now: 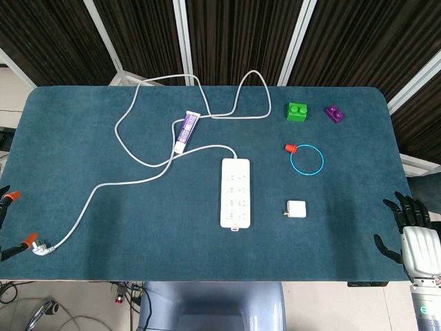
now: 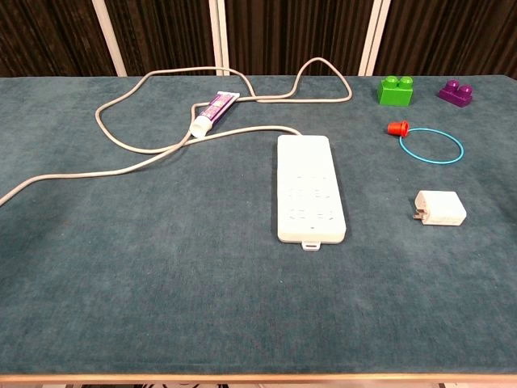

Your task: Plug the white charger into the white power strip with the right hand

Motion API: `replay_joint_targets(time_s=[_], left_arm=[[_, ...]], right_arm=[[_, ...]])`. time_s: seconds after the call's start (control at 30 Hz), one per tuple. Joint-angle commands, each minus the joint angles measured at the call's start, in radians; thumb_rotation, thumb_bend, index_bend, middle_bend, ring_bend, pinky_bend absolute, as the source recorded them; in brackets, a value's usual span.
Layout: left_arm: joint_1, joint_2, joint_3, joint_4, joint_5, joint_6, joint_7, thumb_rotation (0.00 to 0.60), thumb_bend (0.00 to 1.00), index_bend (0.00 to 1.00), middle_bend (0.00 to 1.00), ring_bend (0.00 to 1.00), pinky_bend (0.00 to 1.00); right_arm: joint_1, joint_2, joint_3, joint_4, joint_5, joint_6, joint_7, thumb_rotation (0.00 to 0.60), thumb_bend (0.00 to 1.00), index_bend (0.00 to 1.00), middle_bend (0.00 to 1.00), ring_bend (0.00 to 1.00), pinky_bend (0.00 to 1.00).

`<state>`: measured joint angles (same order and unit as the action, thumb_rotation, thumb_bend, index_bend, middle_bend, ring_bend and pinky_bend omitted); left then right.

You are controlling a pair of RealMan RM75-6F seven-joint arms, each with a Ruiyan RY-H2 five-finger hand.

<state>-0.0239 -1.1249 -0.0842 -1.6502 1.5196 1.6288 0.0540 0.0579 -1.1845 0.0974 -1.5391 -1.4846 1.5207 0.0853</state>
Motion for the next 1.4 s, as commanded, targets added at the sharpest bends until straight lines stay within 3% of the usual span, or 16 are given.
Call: replay_joint_targets(time_s=[0.03, 0.67, 0.97, 1.27, 1.4], left_arm=[[0.001, 0.000, 0.000, -0.001, 0.000, 0.001, 0.000, 0.600, 0.13, 0.20, 0.09, 0.03, 0.09], [0.006, 0.005, -0.003, -0.004, -0.006, 0.008, -0.009, 0.600, 0.13, 0.20, 0.09, 0.03, 0.09], [0.003, 0.004, -0.006, -0.003, -0.010, 0.004, -0.006, 0.600, 0.13, 0.20, 0.09, 0.03, 0.09], [0.007, 0.011, -0.010, -0.004, -0.019, 0.006, -0.026, 0.600, 0.13, 0.20, 0.09, 0.03, 0.09], [0.006, 0.010, -0.010, -0.003, -0.021, 0.002, -0.024, 0.600, 0.13, 0.20, 0.09, 0.03, 0.09]], right_arm=[[-0.001, 0.001, 0.000, -0.002, 0.001, 0.001, 0.000, 0.600, 0.38, 0.16, 0.07, 0.02, 0.00], [0.001, -0.002, -0.002, -0.007, -0.004, 0.000, 0.005, 0.600, 0.38, 0.16, 0.09, 0.05, 0.00], [0.021, 0.017, -0.034, -0.041, -0.044, -0.052, 0.054, 0.600, 0.38, 0.16, 0.11, 0.07, 0.01], [0.134, 0.097, 0.006, -0.127, -0.010, -0.214, -0.022, 0.600, 0.38, 0.16, 0.23, 0.28, 0.40], [0.199, 0.143, 0.014, -0.181, 0.054, -0.357, -0.046, 0.600, 0.38, 0.16, 0.24, 0.29, 0.38]])
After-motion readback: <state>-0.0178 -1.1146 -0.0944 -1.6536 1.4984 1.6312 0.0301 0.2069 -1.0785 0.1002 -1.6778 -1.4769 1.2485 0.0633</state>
